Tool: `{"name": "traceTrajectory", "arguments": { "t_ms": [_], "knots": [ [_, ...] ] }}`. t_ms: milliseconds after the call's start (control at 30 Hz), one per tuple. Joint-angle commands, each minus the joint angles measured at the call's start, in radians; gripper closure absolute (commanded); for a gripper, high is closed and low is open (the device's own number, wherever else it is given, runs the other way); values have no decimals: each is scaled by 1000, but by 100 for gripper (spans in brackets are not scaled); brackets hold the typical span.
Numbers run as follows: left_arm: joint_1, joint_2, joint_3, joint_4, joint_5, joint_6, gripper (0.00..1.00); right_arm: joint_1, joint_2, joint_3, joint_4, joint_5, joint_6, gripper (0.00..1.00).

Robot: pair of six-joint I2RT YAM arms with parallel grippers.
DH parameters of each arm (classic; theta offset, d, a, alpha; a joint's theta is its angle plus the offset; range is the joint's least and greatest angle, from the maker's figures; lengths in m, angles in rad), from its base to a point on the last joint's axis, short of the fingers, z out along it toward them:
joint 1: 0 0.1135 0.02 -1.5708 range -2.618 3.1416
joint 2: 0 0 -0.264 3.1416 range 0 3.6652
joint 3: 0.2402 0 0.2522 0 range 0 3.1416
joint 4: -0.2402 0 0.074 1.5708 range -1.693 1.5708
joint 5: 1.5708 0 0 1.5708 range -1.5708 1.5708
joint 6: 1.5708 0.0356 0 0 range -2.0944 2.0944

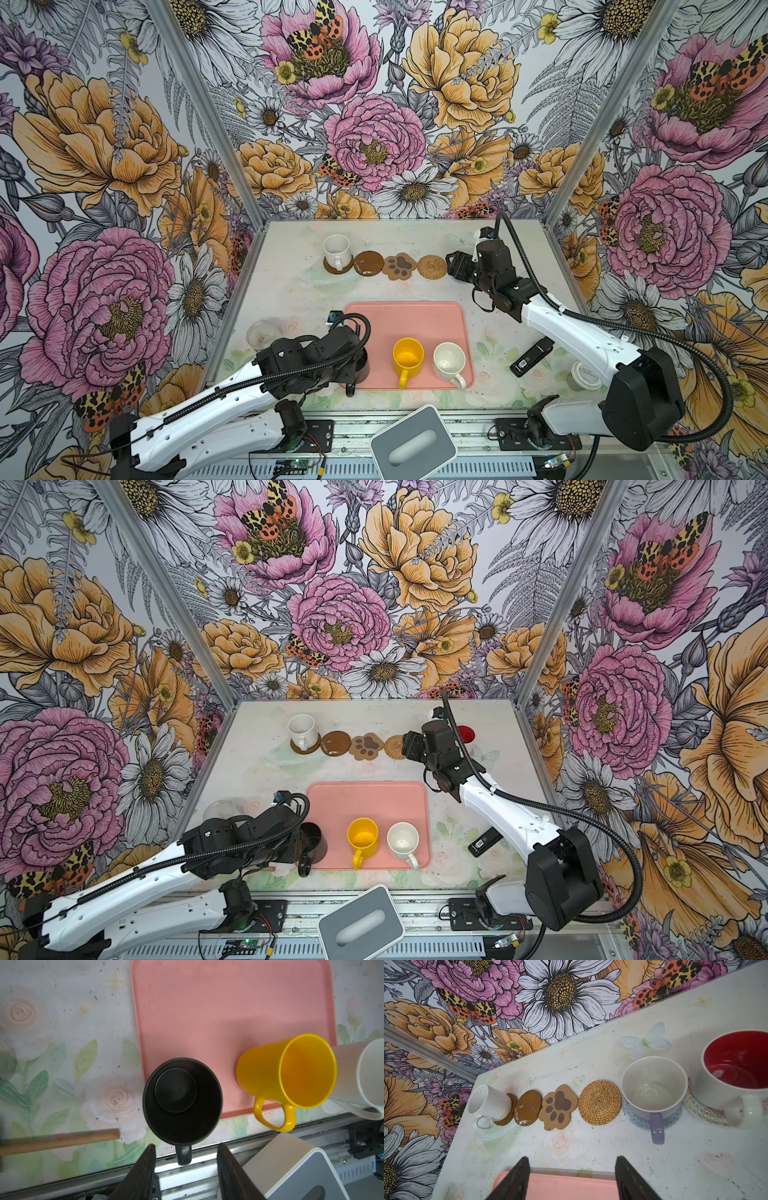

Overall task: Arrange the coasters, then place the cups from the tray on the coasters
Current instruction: 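Lower left gripper into the black mug on the tray and grasp it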

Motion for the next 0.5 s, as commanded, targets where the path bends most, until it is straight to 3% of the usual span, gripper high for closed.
{"name": "traceTrajectory", "arguments": {
  "t_ms": [0, 467],
  "knots": [
    [-42, 11, 1, -36, 34, -55, 50, 6, 15, 22, 24, -12, 10, 33],
    [-112, 115, -46, -31, 82, -141, 49, 6, 55, 37, 32, -40, 11, 33]
  ]
}}
